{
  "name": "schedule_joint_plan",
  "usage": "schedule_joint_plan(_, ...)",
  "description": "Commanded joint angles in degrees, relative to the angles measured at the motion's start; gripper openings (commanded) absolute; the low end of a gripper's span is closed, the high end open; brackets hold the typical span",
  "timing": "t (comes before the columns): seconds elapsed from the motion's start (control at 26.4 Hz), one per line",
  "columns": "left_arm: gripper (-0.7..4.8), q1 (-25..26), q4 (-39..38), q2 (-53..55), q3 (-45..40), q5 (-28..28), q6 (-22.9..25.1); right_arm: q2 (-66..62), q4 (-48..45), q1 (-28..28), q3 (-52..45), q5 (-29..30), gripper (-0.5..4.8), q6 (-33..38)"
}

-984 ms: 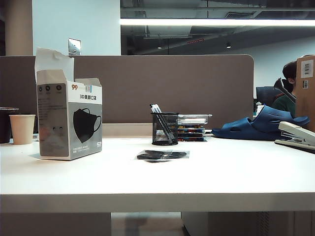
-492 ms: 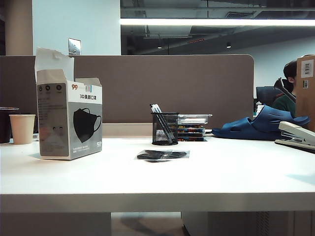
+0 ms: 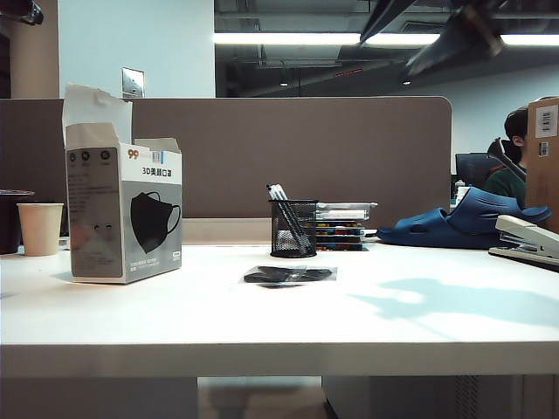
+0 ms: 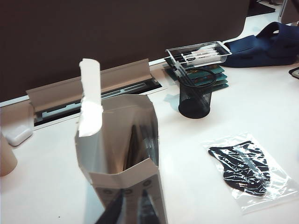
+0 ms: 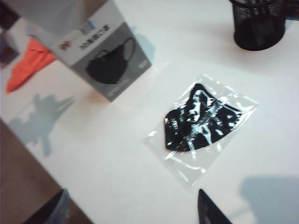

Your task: Put the mask into the mask box.

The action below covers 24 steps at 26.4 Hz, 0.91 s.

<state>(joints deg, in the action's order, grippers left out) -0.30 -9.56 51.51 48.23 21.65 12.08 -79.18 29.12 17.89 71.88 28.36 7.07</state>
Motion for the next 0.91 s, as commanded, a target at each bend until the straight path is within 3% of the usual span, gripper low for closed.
schedule_joint_plan(0.04, 0.35, 0.04, 1.2, 0.0, 0.24, 0.02, 1.66, -5.77, -2.19, 2.97, 2.89, -6.25, 4.39, -0.04)
schedule_joint_plan(0.08, 0.35, 0.0, 1.55, 0.15, 0.24, 0.07, 1.64, -7.48, -2.64, 3.93, 3.67, -7.93, 4.79, -0.04)
schedule_joint_plan(0.19, 0.35, 0.37, 1.9, 0.42, 0.24, 0.07, 1.64, -14.25, -5.66, 7.15, 6.71, -14.71, 4.79, -0.07)
schedule_joint_plan(0.45, 0.35, 0.37, 1.92, 0.61, 0.22, 0.04, 1.64, -26.21, -8.9, 11.47, 11.72, -23.26, 4.79, 0.0)
schedule_joint_plan(0.91, 0.35, 0.39, 1.95, 1.75, 0.22, 0.02, 1.64, -40.72, -9.64, 12.83, 18.69, -26.38, 4.79, 0.9)
